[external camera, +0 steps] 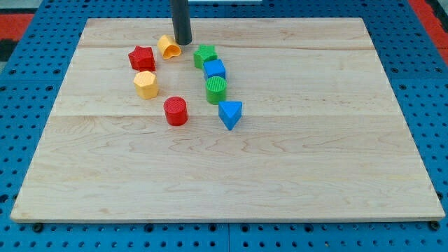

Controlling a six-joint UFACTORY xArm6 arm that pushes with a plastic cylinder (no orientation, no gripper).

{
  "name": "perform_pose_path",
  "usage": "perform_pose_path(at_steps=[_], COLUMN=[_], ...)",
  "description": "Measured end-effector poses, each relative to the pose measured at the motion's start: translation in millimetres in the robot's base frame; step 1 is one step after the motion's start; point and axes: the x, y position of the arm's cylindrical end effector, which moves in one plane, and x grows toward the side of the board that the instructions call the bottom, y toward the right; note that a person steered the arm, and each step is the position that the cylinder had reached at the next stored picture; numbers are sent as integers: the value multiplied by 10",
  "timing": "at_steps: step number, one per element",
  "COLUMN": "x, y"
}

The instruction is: Push the yellow heart to the top left of the green star

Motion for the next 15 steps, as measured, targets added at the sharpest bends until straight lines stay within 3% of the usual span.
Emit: perform_pose_path(at_steps=[3,4,5,6,7,8,11,15], x=[-139,-411,-412,-150,177,177,474,201], y=[318,78,-962,-1267,-1000,-550,-393,-463])
